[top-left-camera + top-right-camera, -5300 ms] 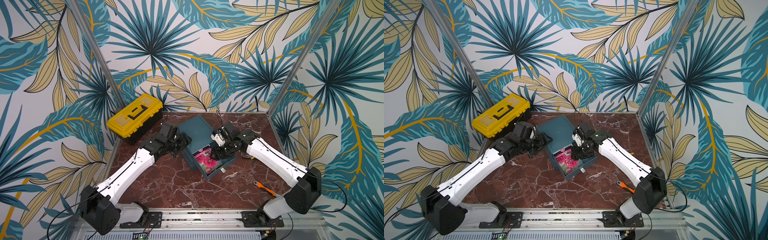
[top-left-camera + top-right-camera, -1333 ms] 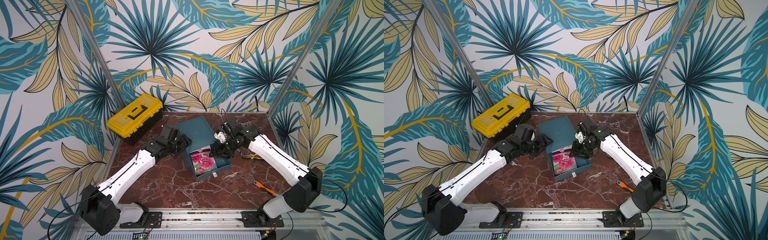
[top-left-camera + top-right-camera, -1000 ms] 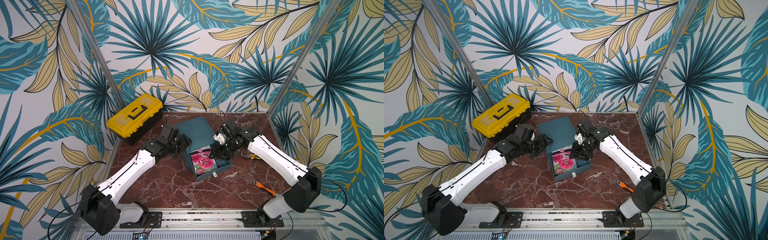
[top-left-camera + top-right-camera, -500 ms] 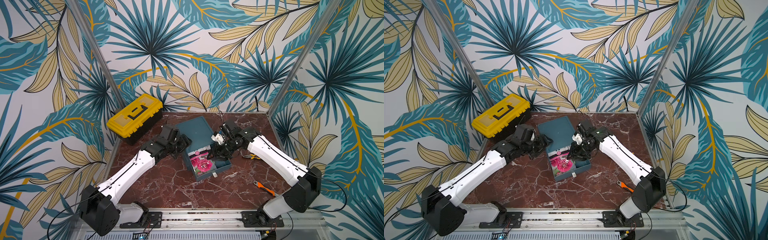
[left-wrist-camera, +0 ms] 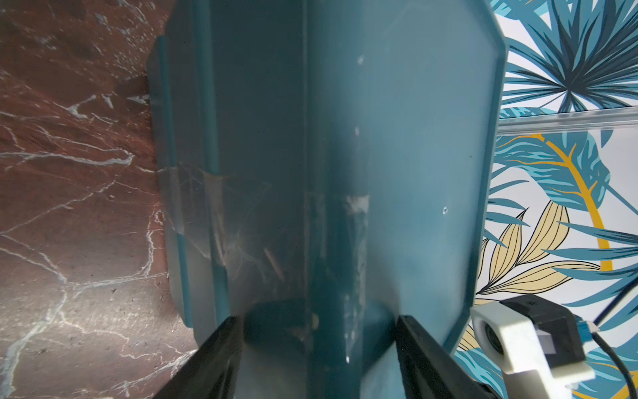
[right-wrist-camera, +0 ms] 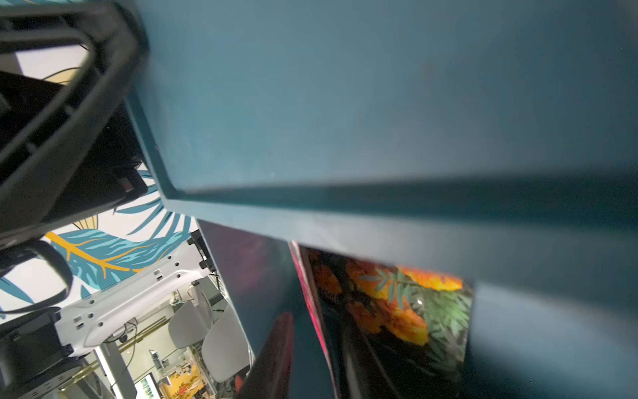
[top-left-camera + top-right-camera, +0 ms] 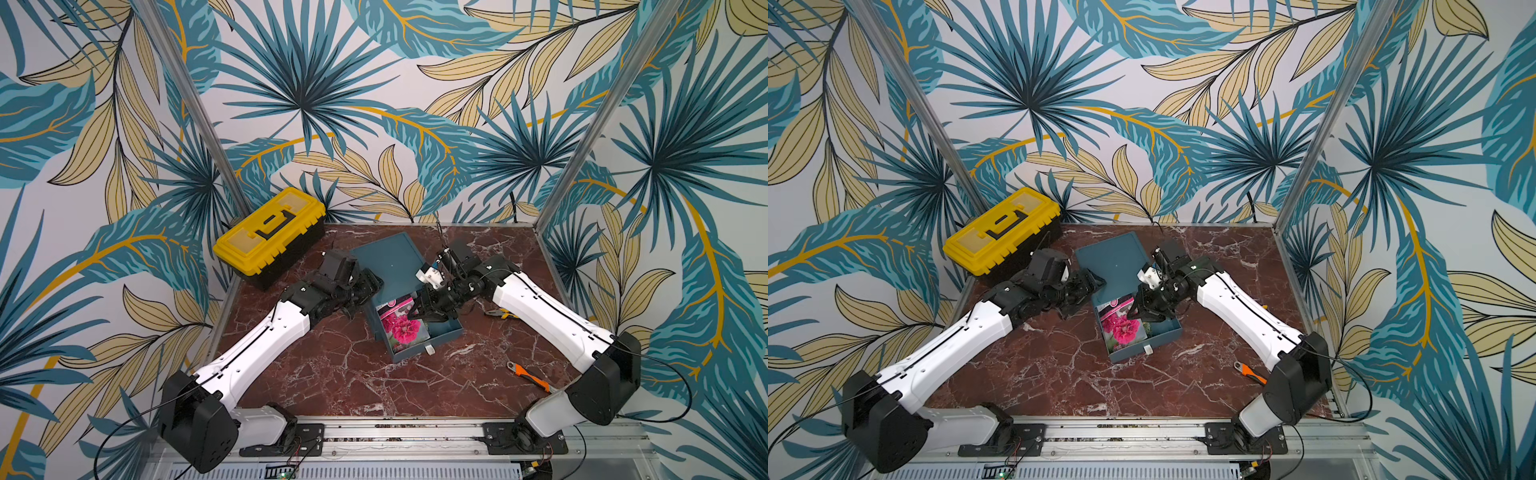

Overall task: Take the seed bags out of the drawer
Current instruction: Pick up the seed packet from the drawer.

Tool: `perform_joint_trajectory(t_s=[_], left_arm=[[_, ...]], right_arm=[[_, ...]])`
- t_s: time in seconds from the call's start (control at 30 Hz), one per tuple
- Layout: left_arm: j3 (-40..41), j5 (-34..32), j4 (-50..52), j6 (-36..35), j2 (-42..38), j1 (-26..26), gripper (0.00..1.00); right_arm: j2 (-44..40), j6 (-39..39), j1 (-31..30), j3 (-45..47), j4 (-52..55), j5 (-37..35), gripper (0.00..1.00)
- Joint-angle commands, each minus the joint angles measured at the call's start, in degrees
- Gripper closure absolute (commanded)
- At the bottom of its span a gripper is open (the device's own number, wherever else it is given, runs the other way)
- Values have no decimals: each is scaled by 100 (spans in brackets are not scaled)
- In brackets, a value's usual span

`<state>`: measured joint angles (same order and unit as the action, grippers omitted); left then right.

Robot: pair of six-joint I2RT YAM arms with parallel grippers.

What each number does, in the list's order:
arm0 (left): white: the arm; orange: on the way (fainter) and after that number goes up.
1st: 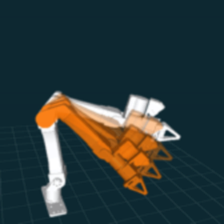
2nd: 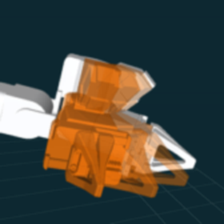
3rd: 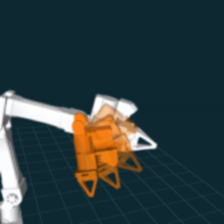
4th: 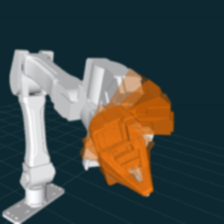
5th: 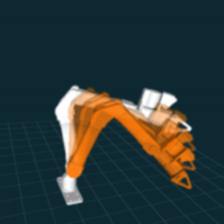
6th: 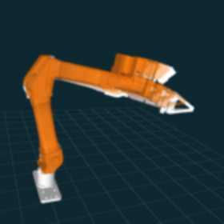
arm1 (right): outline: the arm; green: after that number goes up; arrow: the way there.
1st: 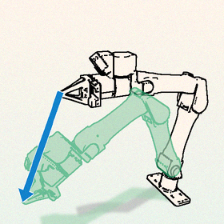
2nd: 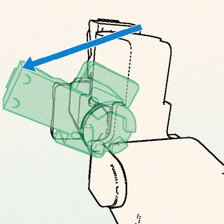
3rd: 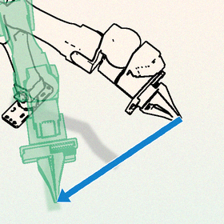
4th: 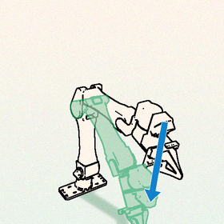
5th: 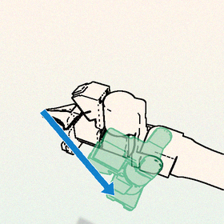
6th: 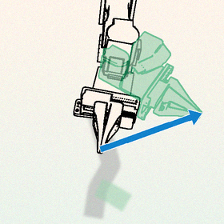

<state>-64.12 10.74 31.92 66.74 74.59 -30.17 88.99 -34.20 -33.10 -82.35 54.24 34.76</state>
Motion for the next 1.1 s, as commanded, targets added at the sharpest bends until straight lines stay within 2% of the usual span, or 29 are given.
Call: perform_joint_trajectory(t_s=[0.0, 0.07, 0.13, 0.4, 0.73, 0.9, 1.07], left_arm=[[174, 116, -142, 41, -66, -47, 26], [174, 123, -152, 43, -50, -48, 26], [173, 125, -160, 50, -41, -50, 26], [206, 91, -177, 67, -63, -58, 26], [233, 39, -183, 85, -87, -87, 26], [207, 33, -191, 91, -58, -85, 26], [164, 25, -185, 76, -15, -85, 26]], right_arm=[[66, 126, -27, 93, 183, -210, 86], [44, 92, -23, 15, 183, -247, 95], [31, -6, -29, -92, 184, -252, 100], [13, -663, 150, -653, 197, 91, 100], [-244, -1074, 472, -682, 203, 716, 100], [-478, -950, 632, -600, 374, 1133, 100], [-721, -279, 773, -610, 977, 1330, 100]])
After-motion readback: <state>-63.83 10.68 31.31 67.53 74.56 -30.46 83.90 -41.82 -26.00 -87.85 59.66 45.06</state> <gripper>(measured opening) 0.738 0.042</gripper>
